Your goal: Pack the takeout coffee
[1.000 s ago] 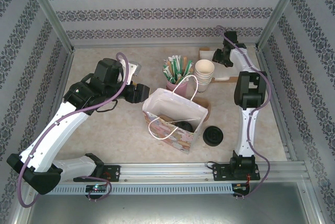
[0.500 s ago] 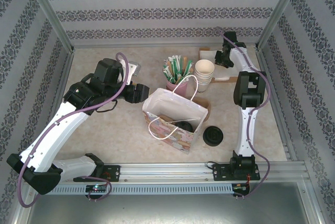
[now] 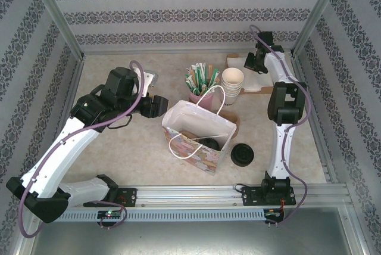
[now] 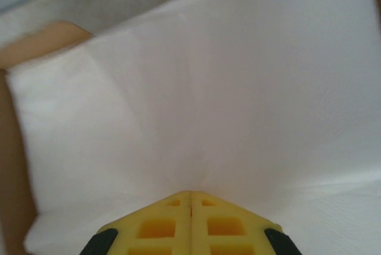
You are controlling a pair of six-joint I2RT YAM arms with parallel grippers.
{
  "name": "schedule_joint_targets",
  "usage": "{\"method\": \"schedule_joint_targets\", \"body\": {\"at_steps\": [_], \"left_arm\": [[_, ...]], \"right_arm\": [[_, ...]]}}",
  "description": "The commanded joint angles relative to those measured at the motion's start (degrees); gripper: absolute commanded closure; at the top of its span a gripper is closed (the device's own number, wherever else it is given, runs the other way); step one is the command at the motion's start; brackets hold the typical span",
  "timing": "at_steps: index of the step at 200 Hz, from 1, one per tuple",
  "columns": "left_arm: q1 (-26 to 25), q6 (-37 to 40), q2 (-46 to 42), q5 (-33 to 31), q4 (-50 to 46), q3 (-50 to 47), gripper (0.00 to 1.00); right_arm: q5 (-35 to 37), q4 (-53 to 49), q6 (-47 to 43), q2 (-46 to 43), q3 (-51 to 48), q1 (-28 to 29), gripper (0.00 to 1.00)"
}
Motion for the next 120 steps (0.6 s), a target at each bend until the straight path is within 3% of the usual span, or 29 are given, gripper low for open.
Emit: {"method": "schedule_joint_targets", "body": {"at_steps": [1,83,120], "left_arm": [[-1.0,-0.7,-1.5,-0.5,-0.3,-0.4,0.33],[-1.1,-1.6,-1.7,0.3,3.5,-1.1,0.33],[-1.2,-2.4,-1.1,2.7,4.5,-1.6,0.33]], "right_arm": [[-2.3,4.3,1.5,-8.9,-3.3,-1.0,1.0],[-1.4,13.3,0.8,-37.2,-20.8,-1.3,1.0],[0.1,14.7,-3.2,-53.1,-27.3,3.9,1.0]]}}
